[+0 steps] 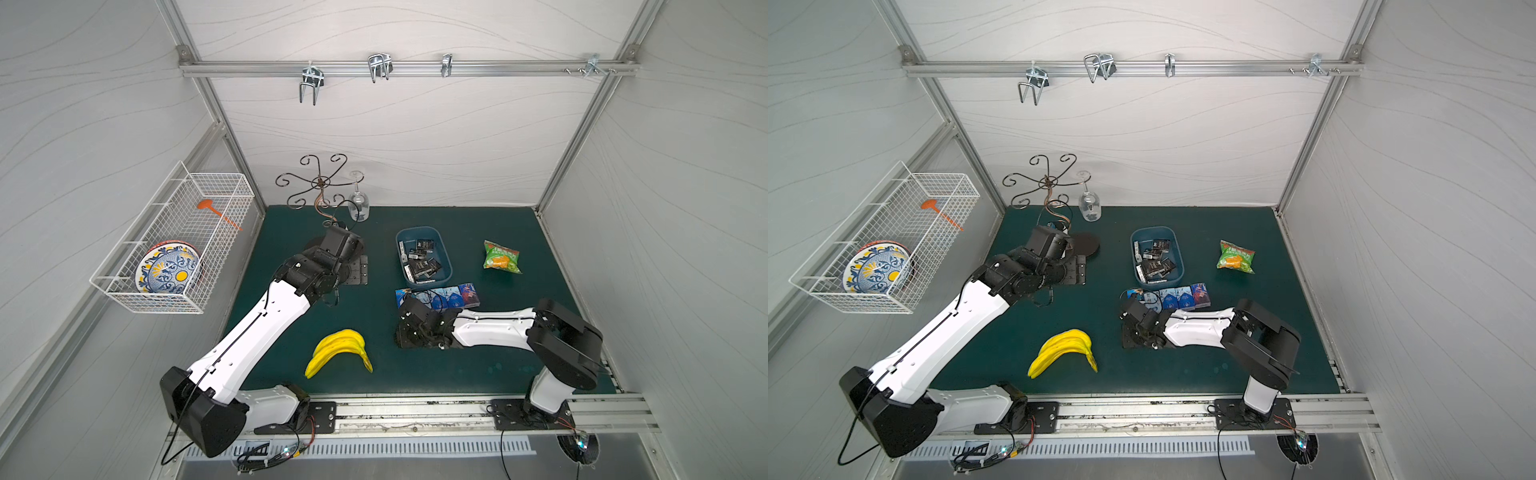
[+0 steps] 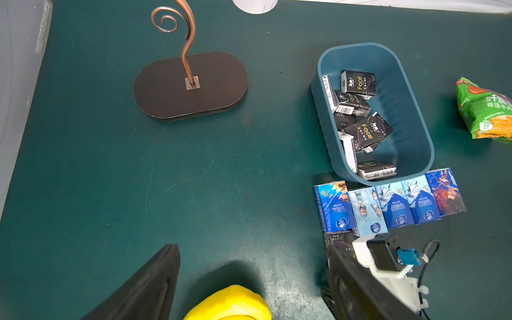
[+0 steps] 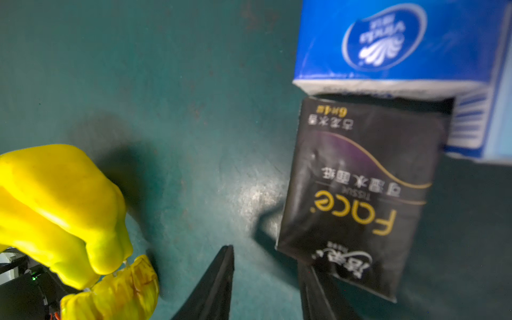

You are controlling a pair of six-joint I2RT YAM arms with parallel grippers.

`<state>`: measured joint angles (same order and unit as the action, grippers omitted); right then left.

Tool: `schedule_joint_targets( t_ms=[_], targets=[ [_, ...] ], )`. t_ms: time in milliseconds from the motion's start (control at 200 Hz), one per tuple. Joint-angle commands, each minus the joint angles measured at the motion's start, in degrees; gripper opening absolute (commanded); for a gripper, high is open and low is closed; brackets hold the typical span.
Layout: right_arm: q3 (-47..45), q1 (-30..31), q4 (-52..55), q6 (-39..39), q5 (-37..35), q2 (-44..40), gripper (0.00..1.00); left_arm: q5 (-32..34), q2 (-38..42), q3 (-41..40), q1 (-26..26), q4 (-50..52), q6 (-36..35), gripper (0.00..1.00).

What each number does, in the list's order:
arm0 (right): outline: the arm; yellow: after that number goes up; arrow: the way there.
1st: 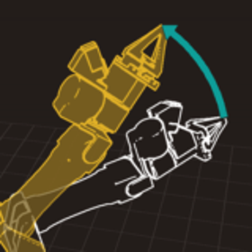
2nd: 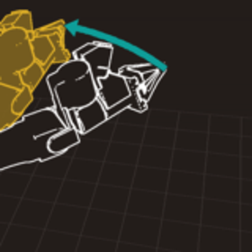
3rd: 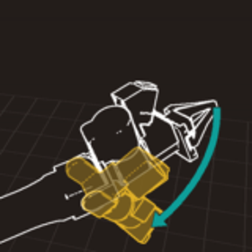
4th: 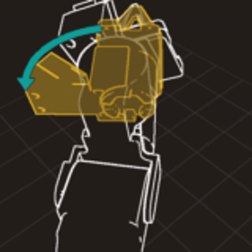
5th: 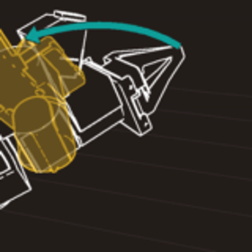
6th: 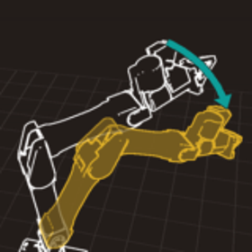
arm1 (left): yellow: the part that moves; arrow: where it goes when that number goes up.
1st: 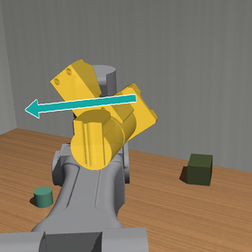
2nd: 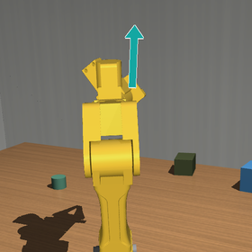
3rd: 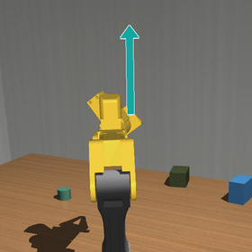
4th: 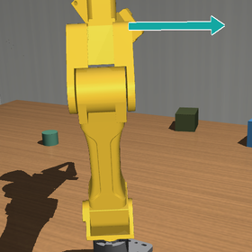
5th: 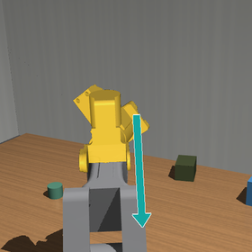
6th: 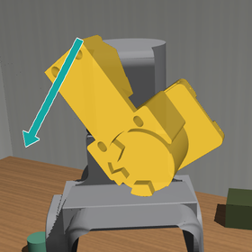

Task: Take the pocket tissues out of the storage box
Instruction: Move the pocket tissues to the center of the board, then pick up the pocket tissues from the storage box.

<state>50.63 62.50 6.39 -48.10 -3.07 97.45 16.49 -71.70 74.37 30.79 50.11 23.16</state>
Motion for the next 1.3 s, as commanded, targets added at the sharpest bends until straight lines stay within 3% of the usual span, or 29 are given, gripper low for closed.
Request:
schedule_joint_targets(
  t_ms=[0, 425, 610, 775, 941, 1076, 1291],
  targets=[
    [0.32, -0.41, 1.82, 0.98, -0.89, -1.76, 0.43, 1.02, 0.69, 0.48, -0.2, -1.42, -0.31, 0.88],
    [5.49, 0.15, 10.66, 6.35, 1.77, -11.58, 0.48, 0.65, -0.02, 0.77, -0.2, -1.68, 0.01, 0.88],
    [12.54, -10.55, 15.29, 13.31, 1.65, -12.94, 0.49, 0.72, -0.02, 1.04, -0.2, -1.43, 0.13, 0.87],
    [21.75, -22.49, 17.86, 20.95, 5.26, -5.98, 0.5, 1.09, 0.24, 0.91, -0.23, -1.33, -0.03, 0.87],
    [32.24, -27.0, 22.11, 28.06, 5.3, 4.21, 0.53, 1.41, -0.77, 1.22, -0.21, -1.0, -0.26, 0.88],
    [40.59, -30.05, 28.65, 26.9, 4.85, 12.58, 0.53, 1.25, -1.75, 1.47, -0.2, -1.07, -0.39, 0.87],
    [40.34, -32.96, 26.02, 25.36, 9.72, 16.95, 0.54, 1.92, -1.79, 1.39, -0.2, -0.8, -0.9, 0.87]
  ],
)
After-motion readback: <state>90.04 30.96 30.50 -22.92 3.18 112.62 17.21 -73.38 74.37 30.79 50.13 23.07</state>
